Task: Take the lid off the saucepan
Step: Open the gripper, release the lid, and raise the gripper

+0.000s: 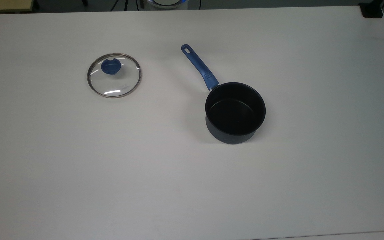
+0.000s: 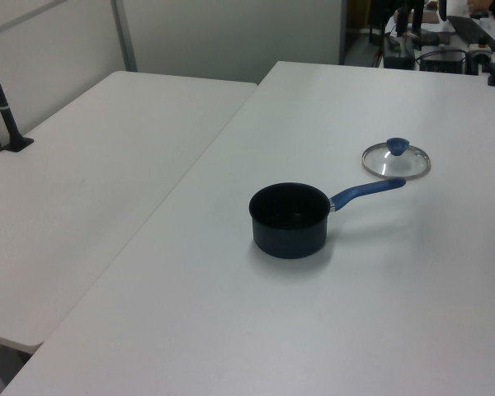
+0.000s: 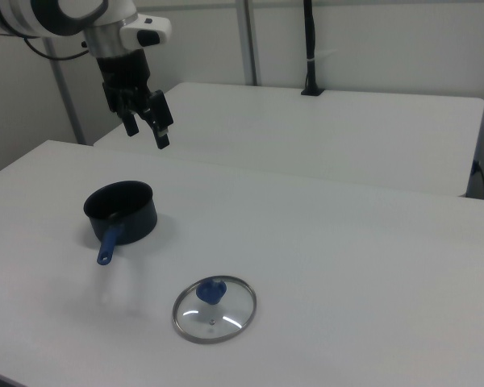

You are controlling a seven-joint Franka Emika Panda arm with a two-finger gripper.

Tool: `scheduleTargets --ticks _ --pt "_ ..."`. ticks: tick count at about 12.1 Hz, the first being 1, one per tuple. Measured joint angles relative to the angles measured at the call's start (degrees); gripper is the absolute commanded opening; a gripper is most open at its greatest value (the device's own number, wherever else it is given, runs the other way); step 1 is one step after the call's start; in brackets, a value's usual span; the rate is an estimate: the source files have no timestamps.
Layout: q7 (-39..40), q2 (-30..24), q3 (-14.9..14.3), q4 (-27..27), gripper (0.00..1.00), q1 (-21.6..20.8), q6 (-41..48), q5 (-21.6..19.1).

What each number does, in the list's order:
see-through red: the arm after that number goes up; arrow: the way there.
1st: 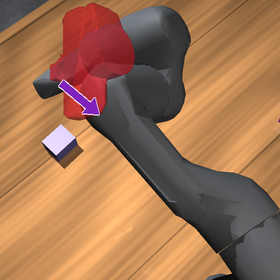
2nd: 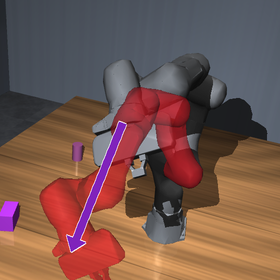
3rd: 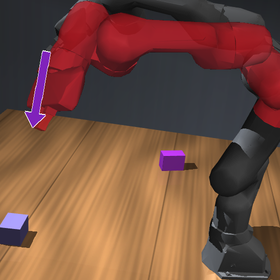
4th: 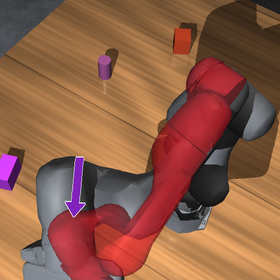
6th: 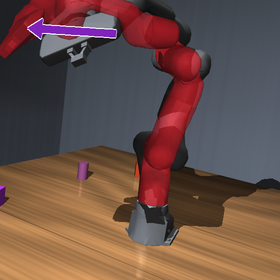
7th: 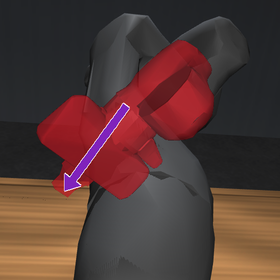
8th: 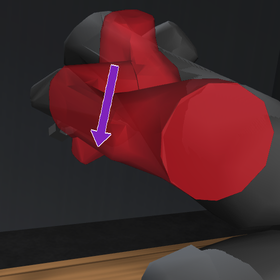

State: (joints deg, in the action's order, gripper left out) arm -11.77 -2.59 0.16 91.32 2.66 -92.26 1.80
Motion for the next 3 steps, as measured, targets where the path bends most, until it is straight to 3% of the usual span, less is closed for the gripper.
scheduleTargets --ticks 3 --pt "9.4 0.3 -1.0 0.7 1.0 -1.0 -4.1 0.0"
